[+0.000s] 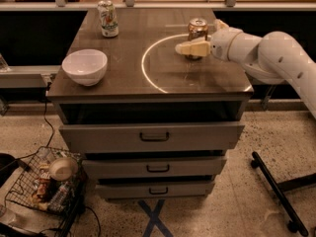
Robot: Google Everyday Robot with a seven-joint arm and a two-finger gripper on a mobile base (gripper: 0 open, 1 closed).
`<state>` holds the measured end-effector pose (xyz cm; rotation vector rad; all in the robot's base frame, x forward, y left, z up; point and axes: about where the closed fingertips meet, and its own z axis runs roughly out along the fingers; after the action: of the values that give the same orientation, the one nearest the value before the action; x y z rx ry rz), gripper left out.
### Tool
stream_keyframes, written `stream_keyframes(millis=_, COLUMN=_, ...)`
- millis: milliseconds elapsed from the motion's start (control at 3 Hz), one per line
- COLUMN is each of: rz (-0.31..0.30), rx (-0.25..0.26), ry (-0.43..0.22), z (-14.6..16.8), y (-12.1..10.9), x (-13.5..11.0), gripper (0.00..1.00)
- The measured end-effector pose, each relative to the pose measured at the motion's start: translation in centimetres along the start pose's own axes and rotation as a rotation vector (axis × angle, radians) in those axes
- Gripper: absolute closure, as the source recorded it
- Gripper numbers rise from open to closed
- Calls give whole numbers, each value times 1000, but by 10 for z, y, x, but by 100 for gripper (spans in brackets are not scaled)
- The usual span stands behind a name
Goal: Place orange can into white bowl
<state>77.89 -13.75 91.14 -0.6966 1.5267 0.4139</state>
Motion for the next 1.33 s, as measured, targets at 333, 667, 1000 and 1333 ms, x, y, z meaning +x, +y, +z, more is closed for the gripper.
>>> stream_keyframes(millis=333, rz=47, rx=-15, ry=2, z=19, y=-13, x=2, gripper=0)
stream_keyframes(millis=667, rz=114, rx=-32, ry=4, z=28, y=-25, x=7, gripper=18)
stream_keyframes(millis=1000, rz=123, rx=-35, ry=3, z=31, y=-26, x=6, gripper=41)
stream_keyframes(millis=1333, rz=124, rx=-40, ry=3, z=33, y=-24, x=6, gripper=65)
